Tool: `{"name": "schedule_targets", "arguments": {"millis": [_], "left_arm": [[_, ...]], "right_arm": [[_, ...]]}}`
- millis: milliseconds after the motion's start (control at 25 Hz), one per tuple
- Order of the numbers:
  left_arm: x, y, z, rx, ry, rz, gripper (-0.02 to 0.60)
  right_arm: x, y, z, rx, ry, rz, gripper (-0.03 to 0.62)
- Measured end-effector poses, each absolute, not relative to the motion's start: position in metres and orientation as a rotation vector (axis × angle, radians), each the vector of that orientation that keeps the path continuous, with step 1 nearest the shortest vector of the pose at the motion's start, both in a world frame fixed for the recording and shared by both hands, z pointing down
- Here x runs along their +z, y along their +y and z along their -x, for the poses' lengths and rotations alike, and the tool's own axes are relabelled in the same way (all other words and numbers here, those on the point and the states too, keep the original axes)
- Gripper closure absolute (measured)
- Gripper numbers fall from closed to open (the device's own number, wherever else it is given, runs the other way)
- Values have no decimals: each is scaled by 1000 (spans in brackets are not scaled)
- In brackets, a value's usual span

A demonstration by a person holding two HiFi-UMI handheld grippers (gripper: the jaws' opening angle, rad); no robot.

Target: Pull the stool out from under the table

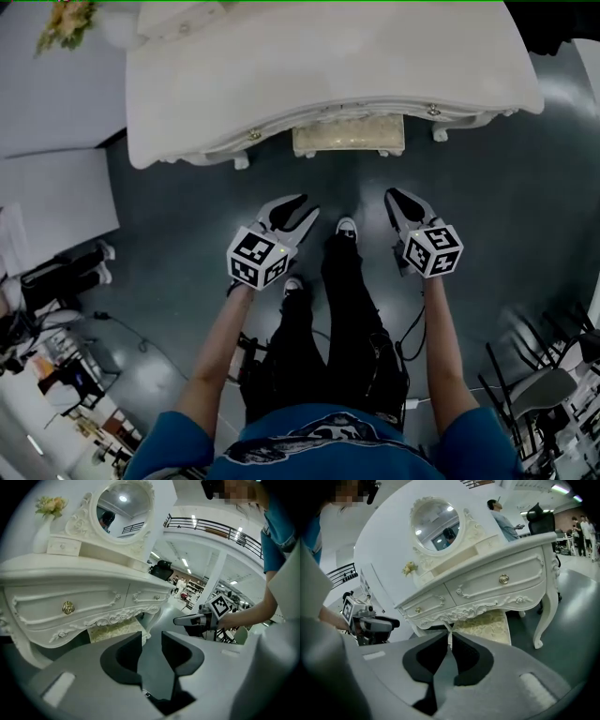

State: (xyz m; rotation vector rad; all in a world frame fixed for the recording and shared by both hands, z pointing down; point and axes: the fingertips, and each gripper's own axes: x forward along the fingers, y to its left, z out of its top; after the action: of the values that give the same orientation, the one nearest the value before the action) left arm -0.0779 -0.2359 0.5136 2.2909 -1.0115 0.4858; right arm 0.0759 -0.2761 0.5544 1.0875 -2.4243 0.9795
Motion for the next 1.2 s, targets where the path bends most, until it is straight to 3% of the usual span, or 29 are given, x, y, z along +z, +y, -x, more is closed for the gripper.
{"name": "schedule_targets", "arguments": {"millis": [480,800,1200], "left_arm": [[653,-297,91,526,-1086,-2088,363],[721,-341,116,378,-1229,-1890,307],[784,-368,143,136,-1315,-1656,241]], "right_arm": [[703,-360,-143,1074,-2276,-1088,449],[751,-403,-181,1260,-2244,-1206,289],[791,-435,-183,1463,-2239,-1265,223]]}}
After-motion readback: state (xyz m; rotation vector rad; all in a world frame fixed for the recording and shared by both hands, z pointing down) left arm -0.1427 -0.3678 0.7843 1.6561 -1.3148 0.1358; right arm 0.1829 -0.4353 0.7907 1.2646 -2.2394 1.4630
